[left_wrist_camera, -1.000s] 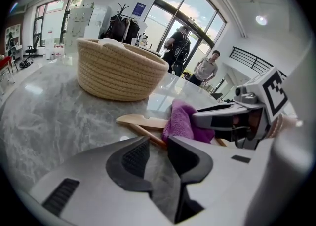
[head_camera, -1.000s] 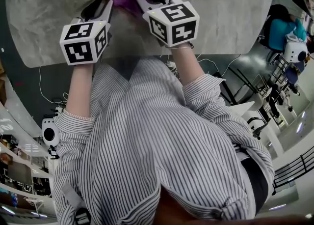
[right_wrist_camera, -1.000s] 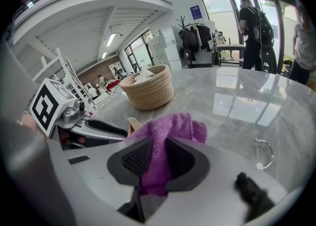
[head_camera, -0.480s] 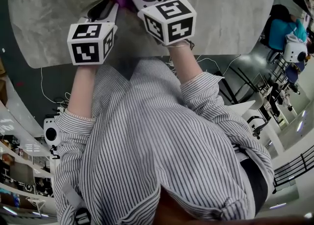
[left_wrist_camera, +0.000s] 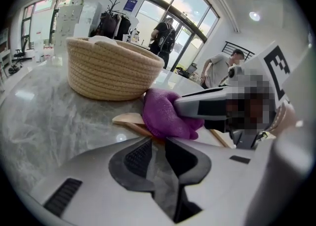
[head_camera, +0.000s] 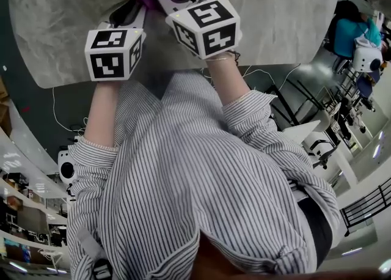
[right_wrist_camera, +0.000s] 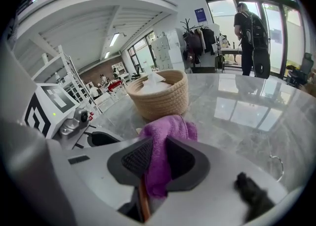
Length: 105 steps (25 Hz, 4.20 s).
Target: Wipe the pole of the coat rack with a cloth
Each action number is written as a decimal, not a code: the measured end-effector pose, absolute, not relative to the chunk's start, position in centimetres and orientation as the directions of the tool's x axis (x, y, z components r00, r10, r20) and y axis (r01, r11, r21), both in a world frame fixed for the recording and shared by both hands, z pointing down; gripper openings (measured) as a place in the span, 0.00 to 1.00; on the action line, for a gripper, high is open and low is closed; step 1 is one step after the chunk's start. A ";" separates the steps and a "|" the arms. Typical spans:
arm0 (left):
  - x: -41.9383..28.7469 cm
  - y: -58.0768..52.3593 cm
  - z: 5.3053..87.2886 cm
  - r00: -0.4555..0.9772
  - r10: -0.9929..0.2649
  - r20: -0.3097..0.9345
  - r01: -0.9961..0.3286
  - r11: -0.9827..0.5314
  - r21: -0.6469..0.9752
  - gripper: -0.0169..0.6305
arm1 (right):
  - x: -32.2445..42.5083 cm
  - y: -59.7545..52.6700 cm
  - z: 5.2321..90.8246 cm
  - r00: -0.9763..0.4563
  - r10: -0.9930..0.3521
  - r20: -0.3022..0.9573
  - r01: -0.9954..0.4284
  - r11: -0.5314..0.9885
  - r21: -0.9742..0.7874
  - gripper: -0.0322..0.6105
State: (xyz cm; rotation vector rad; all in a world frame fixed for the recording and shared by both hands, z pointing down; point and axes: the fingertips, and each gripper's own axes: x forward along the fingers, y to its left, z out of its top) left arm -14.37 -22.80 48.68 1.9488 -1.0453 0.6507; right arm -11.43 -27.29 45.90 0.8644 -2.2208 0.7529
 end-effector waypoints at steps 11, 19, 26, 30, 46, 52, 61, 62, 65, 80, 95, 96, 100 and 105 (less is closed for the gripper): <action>-15.3 -22.1 48.2 0.570 -0.398 0.719 -0.818 -0.356 0.452 0.17 | -11.3 -26.1 44.8 -0.591 -0.390 0.706 -0.734 0.623 -0.270 0.19; -16.7 -21.0 48.2 0.533 -0.415 0.738 -0.843 -0.334 0.421 0.14 | -11.6 -23.6 45.3 -0.593 -0.372 0.714 -0.728 0.627 -0.278 0.19; -16.5 -21.2 47.6 0.530 -0.425 0.734 -0.845 -0.333 0.418 0.14 | -10.9 -22.1 45.4 -0.579 -0.383 0.719 -0.747 0.604 -0.280 0.19; -16.1 -21.1 47.8 0.535 -0.412 0.738 -0.841 -0.342 0.419 0.13 | -10.3 -21.4 46.1 -0.572 -0.379 0.727 -0.755 0.590 -0.286 0.19; -13.3 -19.9 47.1 0.570 -0.348 0.744 -0.802 -0.434 0.412 0.12 | -7.1 -17.6 46.4 -0.521 -0.408 0.750 -0.811 0.509 -0.287 0.19; -11.5 -19.1 46.8 0.600 -0.312 0.737 -0.767 -0.487 0.418 0.12 | -5.8 -16.4 46.4 -0.497 -0.437 0.750 -0.838 0.466 -0.284 0.19; -8.4 -17.0 46.6 0.648 -0.244 0.721 -0.697 -0.571 0.433 0.11 | -2.9 -14.2 46.6 -0.442 -0.483 0.756 -0.880 0.396 -0.262 0.19; -7.9 -16.8 46.5 0.651 -0.240 0.720 -0.693 -0.576 0.434 0.11 | -2.4 -13.9 46.6 -0.437 -0.485 0.757 -0.883 0.390 -0.260 0.19; -6.9 -16.0 46.6 0.655 -0.226 0.721 -0.682 -0.588 0.435 0.11 | -1.3 -12.8 46.8 -0.431 -0.482 0.763 -0.889 0.372 -0.267 0.19; -2.2 -11.9 46.2 0.685 -0.185 0.705 -0.629 -0.638 0.444 0.08 | 2.5 -9.7 46.7 -0.420 -0.529 0.738 -0.903 0.324 -0.282 0.19; 0.5 -7.9 46.1 0.709 -0.139 0.692 -0.570 -0.691 0.445 0.08 | 5.4 -5.3 46.7 -0.389 -0.546 0.742 -0.920 0.276 -0.279 0.19; 0.7 -7.7 46.1 0.709 -0.139 0.692 -0.568 -0.693 0.444 0.08 | 5.6 -5.1 46.6 -0.386 -0.548 0.742 -0.921 0.275 -0.276 0.19; 1.2 -7.0 46.2 0.707 -0.138 0.693 -0.568 -0.695 0.441 0.08 | 6.6 -4.4 46.6 -0.368 -0.563 0.740 -0.929 0.261 -0.263 0.19; 2.2 -6.1 46.4 0.698 -0.136 0.703 -0.567 -0.705 0.426 0.07 | 7.4 -3.9 46.2 -0.364 -0.583 0.726 -0.931 0.256 -0.261 0.19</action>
